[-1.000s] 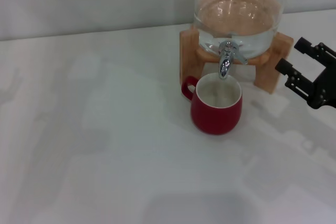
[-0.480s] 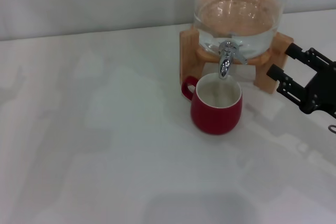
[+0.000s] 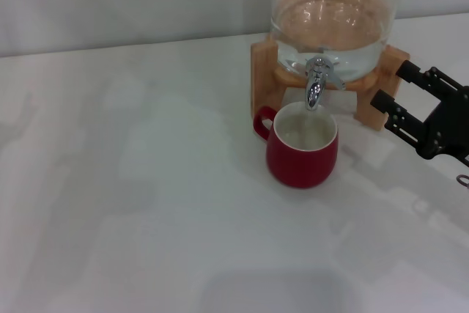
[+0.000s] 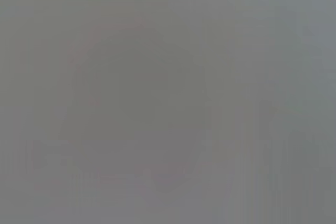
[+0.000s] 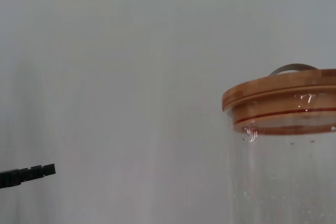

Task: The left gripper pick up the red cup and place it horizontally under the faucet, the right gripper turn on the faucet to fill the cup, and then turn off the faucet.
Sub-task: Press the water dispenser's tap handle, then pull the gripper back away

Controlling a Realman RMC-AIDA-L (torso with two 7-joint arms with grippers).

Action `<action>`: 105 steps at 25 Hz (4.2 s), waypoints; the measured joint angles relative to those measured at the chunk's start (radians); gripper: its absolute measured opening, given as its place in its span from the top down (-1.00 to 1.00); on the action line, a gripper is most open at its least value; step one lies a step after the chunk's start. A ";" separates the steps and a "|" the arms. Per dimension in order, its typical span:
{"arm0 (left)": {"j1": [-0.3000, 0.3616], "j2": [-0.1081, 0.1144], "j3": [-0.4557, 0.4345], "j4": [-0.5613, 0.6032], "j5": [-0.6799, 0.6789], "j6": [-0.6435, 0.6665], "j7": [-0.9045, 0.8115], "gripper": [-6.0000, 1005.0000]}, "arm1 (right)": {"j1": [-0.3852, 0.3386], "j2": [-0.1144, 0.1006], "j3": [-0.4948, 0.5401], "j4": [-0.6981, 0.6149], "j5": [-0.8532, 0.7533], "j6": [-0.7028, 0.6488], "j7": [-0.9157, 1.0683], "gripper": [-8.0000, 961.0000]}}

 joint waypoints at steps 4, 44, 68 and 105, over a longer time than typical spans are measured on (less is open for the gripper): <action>-0.002 0.000 0.000 0.000 0.000 0.001 0.000 -0.74 | 0.000 0.000 0.000 0.001 0.000 0.000 0.000 -0.30; -0.032 0.002 -0.005 0.028 0.000 0.001 0.001 -0.74 | 0.011 0.009 -0.003 -0.003 -0.013 -0.005 0.000 -0.30; -0.038 0.001 -0.007 0.025 0.000 0.005 0.001 -0.74 | 0.012 0.009 -0.005 -0.004 -0.014 -0.005 0.000 -0.30; -0.033 0.002 -0.002 0.019 -0.002 0.001 -0.002 -0.74 | 0.041 0.029 -0.029 -0.002 -0.023 -0.031 -0.001 -0.30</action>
